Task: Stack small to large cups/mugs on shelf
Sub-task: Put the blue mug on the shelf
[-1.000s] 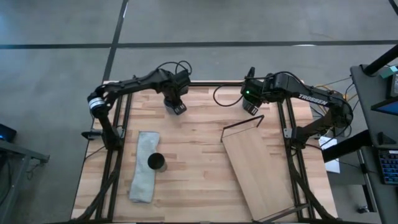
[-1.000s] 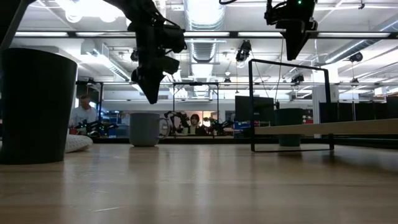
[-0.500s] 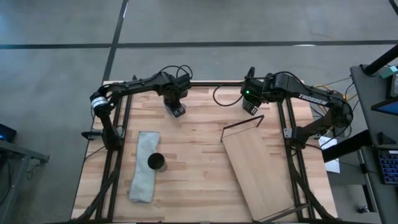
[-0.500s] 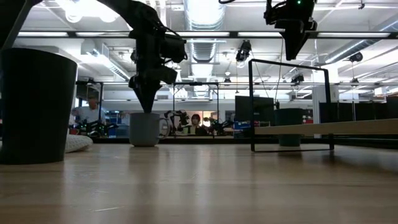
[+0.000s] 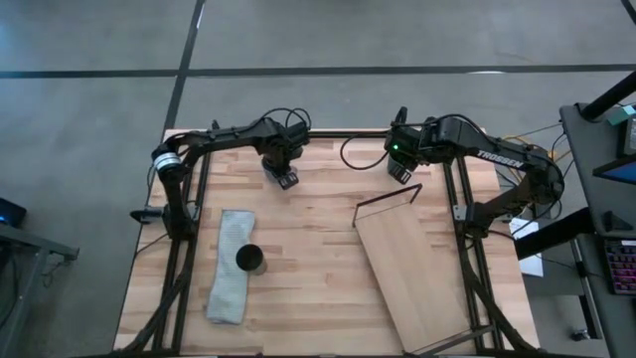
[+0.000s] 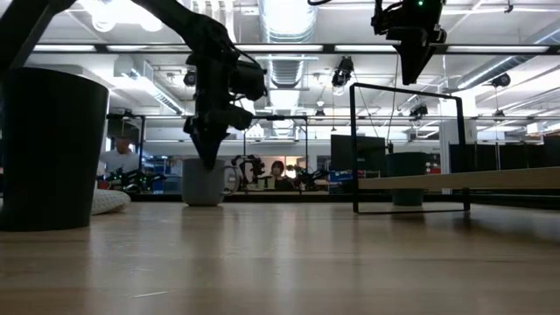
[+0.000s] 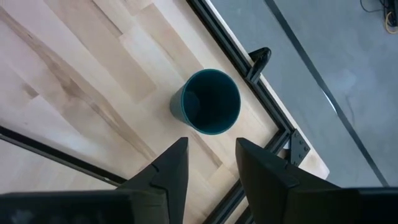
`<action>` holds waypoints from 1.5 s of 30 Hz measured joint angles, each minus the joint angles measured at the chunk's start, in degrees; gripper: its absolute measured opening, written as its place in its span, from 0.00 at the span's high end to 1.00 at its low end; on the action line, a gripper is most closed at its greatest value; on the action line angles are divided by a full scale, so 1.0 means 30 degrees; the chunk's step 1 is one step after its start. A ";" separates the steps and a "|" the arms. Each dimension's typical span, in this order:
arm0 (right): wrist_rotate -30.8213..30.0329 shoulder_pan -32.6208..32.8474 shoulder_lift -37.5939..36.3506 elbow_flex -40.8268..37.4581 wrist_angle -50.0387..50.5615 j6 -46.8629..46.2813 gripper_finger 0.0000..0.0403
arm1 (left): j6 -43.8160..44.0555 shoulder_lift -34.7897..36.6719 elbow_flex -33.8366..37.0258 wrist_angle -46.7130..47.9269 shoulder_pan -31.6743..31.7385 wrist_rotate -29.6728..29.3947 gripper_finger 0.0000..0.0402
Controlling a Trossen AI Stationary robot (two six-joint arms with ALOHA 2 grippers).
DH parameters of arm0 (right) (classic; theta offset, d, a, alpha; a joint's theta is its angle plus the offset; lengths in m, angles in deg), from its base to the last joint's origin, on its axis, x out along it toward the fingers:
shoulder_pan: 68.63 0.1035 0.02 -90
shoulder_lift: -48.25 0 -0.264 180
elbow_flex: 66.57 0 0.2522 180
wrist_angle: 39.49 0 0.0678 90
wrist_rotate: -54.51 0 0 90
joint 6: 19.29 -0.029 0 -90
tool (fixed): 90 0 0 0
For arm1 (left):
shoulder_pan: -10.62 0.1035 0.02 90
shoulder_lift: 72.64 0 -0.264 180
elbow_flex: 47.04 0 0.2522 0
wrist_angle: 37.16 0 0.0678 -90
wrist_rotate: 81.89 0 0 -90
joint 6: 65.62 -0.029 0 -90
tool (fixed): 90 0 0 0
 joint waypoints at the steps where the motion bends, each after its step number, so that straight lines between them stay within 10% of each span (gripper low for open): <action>1: 0.0000 0.0000 0.0000 0.0000 -0.0003 0.0000 0.68 | 0.0011 0.0028 0.0000 -0.0002 -0.0007 0.0009 0.98; 12: 0.0000 0.0005 0.0004 0.0000 -0.0002 0.0011 0.70 | 0.1421 0.1891 -0.1599 0.2322 -0.1414 0.1669 1.00; 24: -0.0875 -0.0064 -0.0431 -0.0015 -0.0003 0.1033 0.70 | 0.4942 0.5101 -0.5694 0.2108 -0.7830 0.2004 1.00; 41: -0.0401 -0.0860 -0.4865 0.0109 -0.0451 -0.1072 0.71 | 0.1221 -0.3106 -1.7149 0.1584 -1.0799 0.1180 1.00; 45: -0.0314 -0.0860 -0.5359 0.0109 -0.0474 -0.1158 0.70 | 0.0273 -0.3535 -1.5961 -0.1664 -1.0778 0.2140 1.00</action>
